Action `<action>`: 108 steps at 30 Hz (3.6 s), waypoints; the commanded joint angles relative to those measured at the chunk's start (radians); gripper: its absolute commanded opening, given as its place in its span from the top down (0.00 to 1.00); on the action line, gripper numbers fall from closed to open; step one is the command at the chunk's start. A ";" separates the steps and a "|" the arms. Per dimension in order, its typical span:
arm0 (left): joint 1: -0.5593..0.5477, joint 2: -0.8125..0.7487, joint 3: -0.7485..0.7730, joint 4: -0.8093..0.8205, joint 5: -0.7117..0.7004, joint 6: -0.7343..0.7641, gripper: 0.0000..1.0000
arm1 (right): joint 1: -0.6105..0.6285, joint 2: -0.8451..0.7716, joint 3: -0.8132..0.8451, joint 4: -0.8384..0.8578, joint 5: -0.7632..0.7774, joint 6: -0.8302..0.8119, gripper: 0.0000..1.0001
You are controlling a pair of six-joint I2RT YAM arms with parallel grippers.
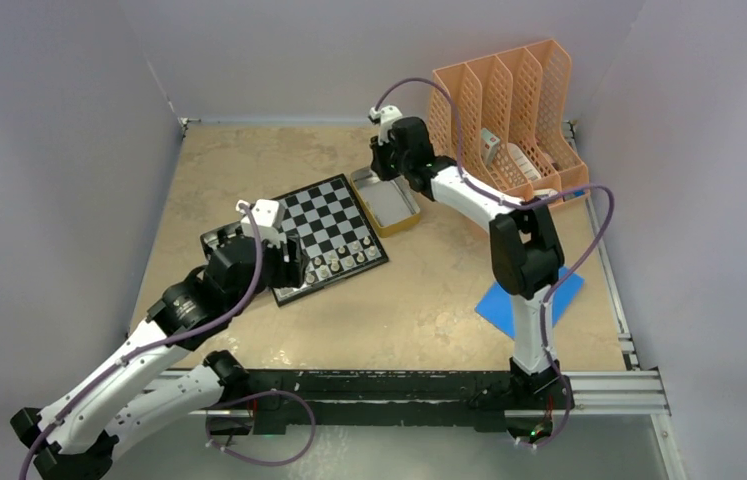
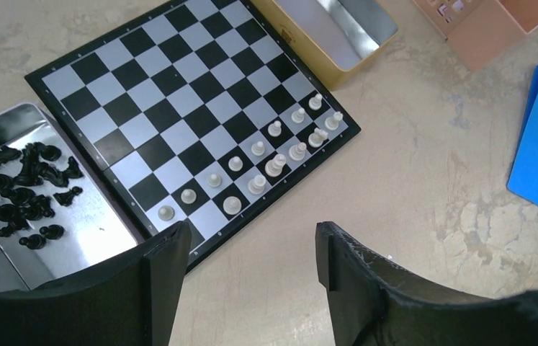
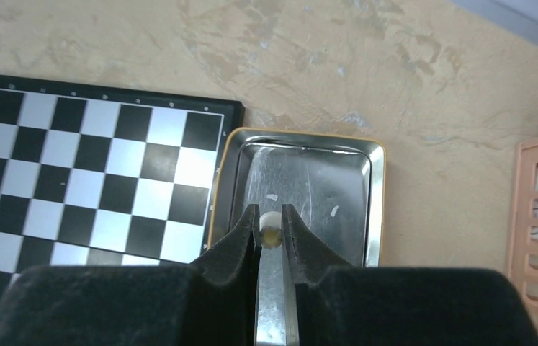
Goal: Set up the chess pieces on the board
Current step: Pick up the chess piece from the storage box, then place the chess piece on the chessboard.
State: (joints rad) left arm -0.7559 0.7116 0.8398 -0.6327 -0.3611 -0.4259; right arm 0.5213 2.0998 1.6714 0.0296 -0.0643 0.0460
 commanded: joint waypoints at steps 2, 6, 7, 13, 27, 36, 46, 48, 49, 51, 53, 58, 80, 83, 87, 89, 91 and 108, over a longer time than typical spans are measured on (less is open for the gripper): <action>-0.005 -0.030 0.083 0.007 -0.055 -0.006 0.34 | 0.018 -0.125 -0.048 0.030 -0.019 0.049 0.90; -0.006 -0.081 0.110 -0.007 -0.063 -0.009 0.30 | 0.048 -0.190 -0.103 0.032 -0.065 0.071 0.90; -0.005 -0.099 0.115 -0.007 -0.060 -0.010 0.30 | 0.058 -0.212 -0.124 0.040 -0.078 0.081 0.90; -0.005 -0.204 0.145 -0.015 -0.036 -0.026 0.26 | 0.164 -0.318 -0.239 0.073 -0.047 0.140 0.90; -0.005 -0.350 0.259 -0.091 0.009 -0.035 0.26 | 0.466 -0.315 -0.274 0.147 0.000 0.249 0.89; -0.005 -0.382 0.291 -0.098 0.009 -0.045 0.27 | 0.564 -0.254 -0.252 0.158 0.081 0.279 0.89; -0.005 -0.375 0.288 -0.100 0.008 -0.045 0.27 | 0.628 -0.154 -0.211 0.189 0.189 0.278 0.87; -0.005 -0.376 0.285 -0.101 0.001 -0.044 0.27 | 0.637 -0.136 -0.207 0.197 0.223 0.282 0.87; -0.005 -0.376 0.283 -0.102 -0.005 -0.042 0.27 | 0.640 -0.125 -0.206 0.202 0.239 0.287 0.87; -0.006 -0.376 0.282 -0.102 -0.008 -0.039 0.27 | 0.646 -0.107 -0.203 0.205 0.259 0.292 0.87; -0.005 -0.376 0.284 -0.102 -0.009 -0.039 0.27 | 0.648 -0.090 -0.196 0.206 0.268 0.298 0.87; -0.005 -0.377 0.283 -0.103 -0.015 -0.033 0.27 | 0.665 -0.062 -0.180 0.197 0.293 0.314 0.87; -0.006 -0.384 0.277 -0.102 -0.021 -0.036 0.27 | 0.675 0.047 -0.093 0.112 0.369 0.329 0.84; -0.005 -0.383 0.274 -0.099 -0.023 -0.036 0.27 | 0.677 0.060 -0.079 0.091 0.376 0.329 0.84; -0.005 -0.383 0.272 -0.097 -0.023 -0.034 0.27 | 0.679 0.078 -0.061 0.073 0.389 0.328 0.84; -0.006 -0.384 0.272 -0.097 -0.023 -0.033 0.27 | 0.680 0.087 -0.052 0.062 0.389 0.326 0.84; -0.006 -0.385 0.273 -0.097 -0.025 -0.032 0.27 | 0.681 0.092 -0.044 0.054 0.390 0.327 0.83; -0.005 -0.393 0.273 -0.096 -0.034 -0.033 0.27 | 0.694 0.123 0.014 -0.028 0.435 0.324 0.83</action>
State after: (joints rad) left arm -0.7559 0.3241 1.0996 -0.7502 -0.3832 -0.4606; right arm 1.2076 2.2208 1.6455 0.0319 0.3256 0.3595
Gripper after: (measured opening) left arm 0.734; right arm 0.175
